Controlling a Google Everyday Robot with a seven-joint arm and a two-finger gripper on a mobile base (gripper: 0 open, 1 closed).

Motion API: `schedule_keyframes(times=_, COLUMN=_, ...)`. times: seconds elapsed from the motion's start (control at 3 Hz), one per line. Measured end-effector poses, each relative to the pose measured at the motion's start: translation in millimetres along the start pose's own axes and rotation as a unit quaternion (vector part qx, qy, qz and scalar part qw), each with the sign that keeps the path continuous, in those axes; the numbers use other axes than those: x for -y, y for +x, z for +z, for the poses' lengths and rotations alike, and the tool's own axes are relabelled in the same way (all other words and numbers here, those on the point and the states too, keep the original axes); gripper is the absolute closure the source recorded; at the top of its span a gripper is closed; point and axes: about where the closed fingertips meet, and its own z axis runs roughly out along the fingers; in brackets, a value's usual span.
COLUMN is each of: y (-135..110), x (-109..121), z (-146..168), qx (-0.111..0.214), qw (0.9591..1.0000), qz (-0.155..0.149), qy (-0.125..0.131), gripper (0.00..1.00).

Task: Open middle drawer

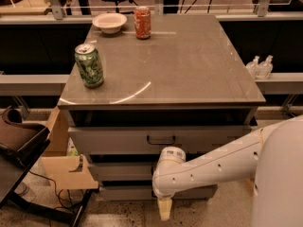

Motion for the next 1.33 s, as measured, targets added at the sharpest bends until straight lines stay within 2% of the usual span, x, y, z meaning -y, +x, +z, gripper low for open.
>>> schedule_keyframes(times=0.33, y=-0.6, x=0.8, z=9.0, qx=-0.001, qw=1.0, qz=0.002, qy=-0.007, gripper=0.0)
schedule_keyframes(times=0.67, y=9.5, x=-2.5, z=13.3, qx=-0.012, qw=0.9997, qz=0.016, qy=-0.012, gripper=0.0)
schedule_keyframes(times=1.0, y=20.1, x=-4.6, z=15.4, qx=-0.021, qw=0.9991, qz=0.035, qy=-0.01, gripper=0.16)
schedule_keyframes(times=1.33, y=23.1, x=-4.8, z=20.6, qx=-0.022, qw=0.9988, qz=0.043, qy=-0.009, gripper=0.39)
